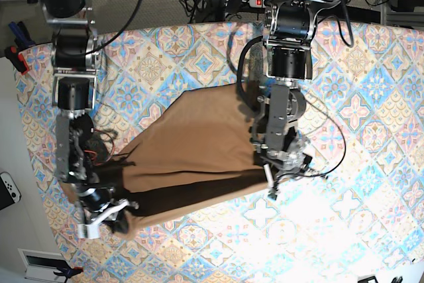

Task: Layout the t-shirt on the table in an organized manner, then fold the t-shirt properly
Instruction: 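Lift the brown shirt off the table holding both ends with both grippers, then swing the shirt down onto the table and release it from the right gripper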

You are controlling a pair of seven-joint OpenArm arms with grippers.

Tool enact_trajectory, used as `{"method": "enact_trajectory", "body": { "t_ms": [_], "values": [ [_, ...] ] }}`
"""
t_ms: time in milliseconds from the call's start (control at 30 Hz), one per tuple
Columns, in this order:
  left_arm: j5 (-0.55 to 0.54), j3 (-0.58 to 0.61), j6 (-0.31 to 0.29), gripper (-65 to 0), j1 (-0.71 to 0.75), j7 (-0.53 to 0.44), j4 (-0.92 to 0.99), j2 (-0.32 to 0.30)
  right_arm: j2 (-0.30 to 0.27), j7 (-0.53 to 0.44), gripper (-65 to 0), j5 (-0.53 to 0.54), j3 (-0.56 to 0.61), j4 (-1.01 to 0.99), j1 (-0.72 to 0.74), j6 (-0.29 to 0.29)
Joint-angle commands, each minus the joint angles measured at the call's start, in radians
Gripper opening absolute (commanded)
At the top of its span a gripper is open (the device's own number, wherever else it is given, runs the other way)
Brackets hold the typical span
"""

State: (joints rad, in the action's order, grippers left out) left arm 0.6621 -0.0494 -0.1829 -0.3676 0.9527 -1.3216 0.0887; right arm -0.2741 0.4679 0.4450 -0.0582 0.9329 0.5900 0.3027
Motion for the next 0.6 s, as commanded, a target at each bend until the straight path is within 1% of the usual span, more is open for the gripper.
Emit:
{"method": "enact_trajectory", "body": {
  "t_ms": [0, 67, 167, 200, 267, 300, 333, 400, 467, 500, 533, 567],
  "values": [
    [0.023, -0.02, 0.009, -65.0, -0.024, -0.021, -0.002, 0.001, -0.018, -0.03, -65.0, 0.007, 0.028, -0.021, 0.055, -0.003],
    [0.023, -0.05, 0.009, -65.0, -0.024, -0.037, 0.02, 0.001, -0.011, -0.059, -65.0, 0.007, 0.1, -0.091, 0.118, -0.003],
    [0.022, -0.099, 0.009, -65.0, -0.018, -0.042, 0.026, 0.0, 0.023, -0.096, -65.0, 0.004, 0.202, -0.22, 0.186, -0.003],
    [0.022, -0.116, 0.01, -65.0, -0.017, -0.042, 0.026, 0.0, 0.04, -0.116, -65.0, 0.004, 0.243, -0.265, 0.224, -0.003],
    [0.02, -0.149, 0.01, -65.0, -0.015, -0.042, 0.026, 0.003, 0.095, -0.148, -65.0, 0.004, 0.341, -0.367, 0.305, -0.007],
    [0.02, -0.163, 0.01, -65.0, -0.015, -0.042, 0.026, 0.004, 0.128, -0.16, -59.9, 0.001, 0.4, -0.423, 0.342, -0.007],
    [0.02, -0.168, 0.01, -65.0, -0.015, -0.042, 0.027, 0.004, 0.154, -0.174, -52.3, -0.015, 0.459, -0.473, 0.377, -0.009],
    [0.02, -0.174, 0.01, -65.0, -0.012, -0.042, 0.027, 0.004, 0.186, -0.188, -37.8, -0.074, 0.57, -0.532, 0.416, -0.007],
    [0.02, -0.174, 0.01, -65.0, 0.005, -0.042, 0.027, 0.004, 0.22, -0.18, -23.4, -0.151, 0.673, -0.547, 0.43, -0.007],
    [0.02, -0.172, 0.01, -65.0, 0.011, -0.042, 0.027, 0.004, 0.241, -0.176, -16.5, -0.188, 0.717, -0.547, 0.425, -0.007],
    [0.02, -0.172, 0.012, -65.0, 0.011, -0.042, 0.027, 0.006, 0.269, -0.169, -11.1, -0.216, 0.743, -0.547, 0.425, -0.007],
    [0.02, -0.174, 0.013, -65.0, 0.014, -0.042, 0.027, 0.006, 0.293, -0.169, -7.0, -0.24, 0.745, -0.547, 0.425, -0.009]
  ]
}}
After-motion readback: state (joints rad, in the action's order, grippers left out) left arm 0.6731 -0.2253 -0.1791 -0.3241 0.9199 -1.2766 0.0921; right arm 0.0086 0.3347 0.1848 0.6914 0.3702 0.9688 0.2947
